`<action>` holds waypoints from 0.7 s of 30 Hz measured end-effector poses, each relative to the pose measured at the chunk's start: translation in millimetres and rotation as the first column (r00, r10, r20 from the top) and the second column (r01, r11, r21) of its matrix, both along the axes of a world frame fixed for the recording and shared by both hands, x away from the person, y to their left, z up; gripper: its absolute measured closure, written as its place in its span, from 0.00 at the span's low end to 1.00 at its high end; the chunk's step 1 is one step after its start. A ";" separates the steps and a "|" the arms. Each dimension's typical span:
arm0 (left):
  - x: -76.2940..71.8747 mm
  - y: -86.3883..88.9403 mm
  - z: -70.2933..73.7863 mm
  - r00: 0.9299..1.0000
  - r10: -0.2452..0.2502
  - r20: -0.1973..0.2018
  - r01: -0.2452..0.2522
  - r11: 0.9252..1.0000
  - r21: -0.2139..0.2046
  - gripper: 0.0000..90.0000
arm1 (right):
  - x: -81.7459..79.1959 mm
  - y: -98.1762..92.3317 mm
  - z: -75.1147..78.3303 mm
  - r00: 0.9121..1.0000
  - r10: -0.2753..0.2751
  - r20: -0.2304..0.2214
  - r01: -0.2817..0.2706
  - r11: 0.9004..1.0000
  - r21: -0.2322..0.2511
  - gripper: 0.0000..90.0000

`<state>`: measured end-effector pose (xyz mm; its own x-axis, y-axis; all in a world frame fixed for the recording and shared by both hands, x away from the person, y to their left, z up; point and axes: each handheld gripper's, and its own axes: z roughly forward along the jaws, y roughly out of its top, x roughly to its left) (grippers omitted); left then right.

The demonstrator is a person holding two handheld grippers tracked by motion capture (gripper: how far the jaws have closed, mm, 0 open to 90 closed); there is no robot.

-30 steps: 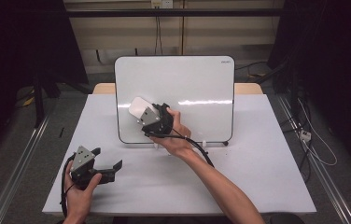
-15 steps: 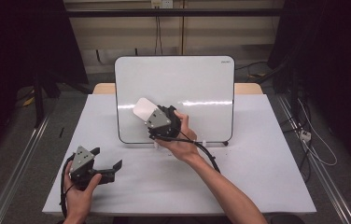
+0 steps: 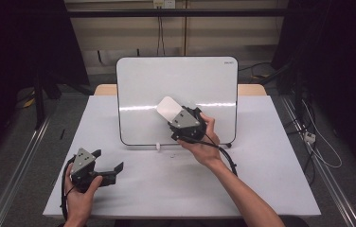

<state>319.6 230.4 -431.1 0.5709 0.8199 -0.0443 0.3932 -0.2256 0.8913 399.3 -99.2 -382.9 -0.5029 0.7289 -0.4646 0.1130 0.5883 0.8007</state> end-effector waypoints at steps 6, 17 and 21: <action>0.8 0.4 0.1 1.000 0.000 0.001 0.000 1.000 0.008 0.05 | -3.3 -28.6 -3.0 0.998 -0.067 -0.002 0.067 0.998 0.018 0.35; 1.0 -3.3 2.2 1.000 -0.003 0.008 0.003 1.000 0.010 0.05 | -18.8 -72.6 -5.0 0.989 -0.151 -0.005 0.151 0.988 0.023 0.35; 1.1 -2.5 1.7 1.000 0.000 0.005 0.000 1.000 0.022 0.05 | -20.5 -88.6 -8.5 0.982 -0.189 -0.018 0.189 0.981 0.029 0.35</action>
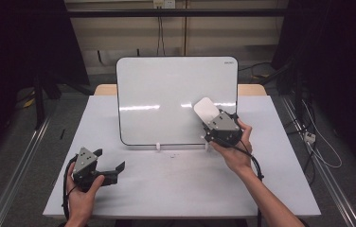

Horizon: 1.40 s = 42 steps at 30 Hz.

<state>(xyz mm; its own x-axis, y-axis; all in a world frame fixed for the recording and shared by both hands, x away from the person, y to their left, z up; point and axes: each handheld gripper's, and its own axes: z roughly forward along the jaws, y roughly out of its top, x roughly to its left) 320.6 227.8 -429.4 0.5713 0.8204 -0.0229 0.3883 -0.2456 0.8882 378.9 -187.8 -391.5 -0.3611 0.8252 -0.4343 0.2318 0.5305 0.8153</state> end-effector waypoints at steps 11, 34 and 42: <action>1.4 -2.1 -0.2 1.000 0.002 -0.005 -0.002 1.000 -0.015 0.05 | -2.5 -16.7 -25.6 0.997 -0.074 -0.020 0.073 0.996 -0.055 0.35; 1.6 1.3 -2.5 1.000 -0.009 -0.011 0.009 0.999 -0.033 0.05 | 6.3 -26.1 -22.1 0.991 -0.072 -0.109 0.078 0.996 0.052 0.16; 3.4 2.1 -1.5 1.000 -0.008 -0.008 0.008 1.000 -0.024 0.05 | 2.4 -35.5 -21.6 0.982 -0.057 -0.180 0.084 0.985 0.149 0.10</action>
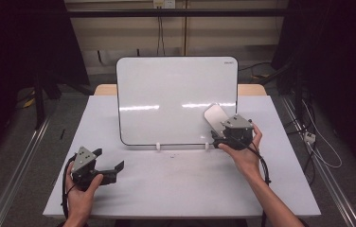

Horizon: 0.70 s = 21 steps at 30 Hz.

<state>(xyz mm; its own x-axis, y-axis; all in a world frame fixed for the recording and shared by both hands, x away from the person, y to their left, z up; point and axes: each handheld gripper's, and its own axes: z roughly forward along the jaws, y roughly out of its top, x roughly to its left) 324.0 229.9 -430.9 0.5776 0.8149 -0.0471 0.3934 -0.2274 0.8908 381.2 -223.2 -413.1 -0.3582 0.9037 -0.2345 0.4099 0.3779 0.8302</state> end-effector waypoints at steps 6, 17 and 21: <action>1.7 -2.2 -0.2 1.000 0.003 -0.001 -0.003 1.000 -0.007 0.05 | -13.5 -12.7 1.3 1.000 0.009 -0.013 -0.009 0.998 0.064 0.07; 1.6 -1.7 2.5 1.000 0.015 0.010 -0.015 1.000 -0.007 0.06 | -37.4 -33.7 -3.4 1.000 0.009 -0.027 -0.006 0.993 0.118 0.07; 0.7 -1.8 3.2 1.000 0.015 0.015 -0.015 1.000 -0.009 0.06 | -46.4 -42.3 -9.0 0.999 0.006 -0.047 0.000 0.991 0.132 0.07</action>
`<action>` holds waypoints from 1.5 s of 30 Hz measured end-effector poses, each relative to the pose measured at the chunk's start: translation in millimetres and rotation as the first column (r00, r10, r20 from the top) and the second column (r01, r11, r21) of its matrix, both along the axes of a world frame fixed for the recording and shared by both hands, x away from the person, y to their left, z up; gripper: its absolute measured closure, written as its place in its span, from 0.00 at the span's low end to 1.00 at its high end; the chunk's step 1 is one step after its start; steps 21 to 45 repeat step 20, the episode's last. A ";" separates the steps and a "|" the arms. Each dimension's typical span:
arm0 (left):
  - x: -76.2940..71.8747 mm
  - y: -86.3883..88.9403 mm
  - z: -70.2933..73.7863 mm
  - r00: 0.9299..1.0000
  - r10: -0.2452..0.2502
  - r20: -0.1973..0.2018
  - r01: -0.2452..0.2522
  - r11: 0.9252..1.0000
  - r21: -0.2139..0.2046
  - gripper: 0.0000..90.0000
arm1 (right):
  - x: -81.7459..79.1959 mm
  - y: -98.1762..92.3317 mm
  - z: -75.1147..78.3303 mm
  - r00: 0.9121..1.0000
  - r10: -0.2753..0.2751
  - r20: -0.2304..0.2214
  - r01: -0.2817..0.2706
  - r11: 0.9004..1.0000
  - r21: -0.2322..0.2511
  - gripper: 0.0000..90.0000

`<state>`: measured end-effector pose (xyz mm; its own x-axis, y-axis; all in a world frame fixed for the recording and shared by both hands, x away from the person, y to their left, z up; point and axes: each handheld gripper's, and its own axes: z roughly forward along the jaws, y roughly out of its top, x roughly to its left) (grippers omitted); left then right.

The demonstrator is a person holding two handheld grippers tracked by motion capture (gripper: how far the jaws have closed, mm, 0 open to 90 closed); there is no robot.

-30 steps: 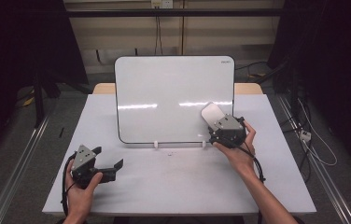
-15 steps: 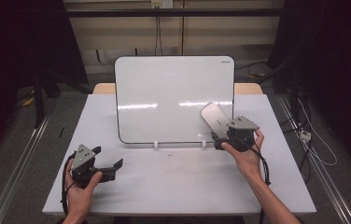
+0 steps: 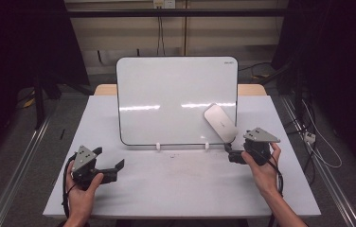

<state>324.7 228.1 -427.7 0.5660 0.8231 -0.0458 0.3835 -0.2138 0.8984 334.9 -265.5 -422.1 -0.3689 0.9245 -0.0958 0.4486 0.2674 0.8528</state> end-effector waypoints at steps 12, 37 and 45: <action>0.4 2.6 -0.3 1.000 0.027 0.004 -0.026 1.000 -0.017 0.06 | -28.7 -22.7 -14.7 0.999 -0.041 -0.017 0.041 0.999 0.027 0.07; -0.2 0.9 -0.2 1.000 0.017 -0.001 -0.017 1.000 -0.014 0.06 | -34.8 -27.6 -19.5 0.998 -0.061 -0.016 0.061 0.997 0.045 0.07; -0.2 0.9 -0.2 1.000 0.017 -0.001 -0.017 1.000 -0.014 0.06 | -34.8 -27.6 -19.5 0.998 -0.061 -0.016 0.061 0.997 0.045 0.07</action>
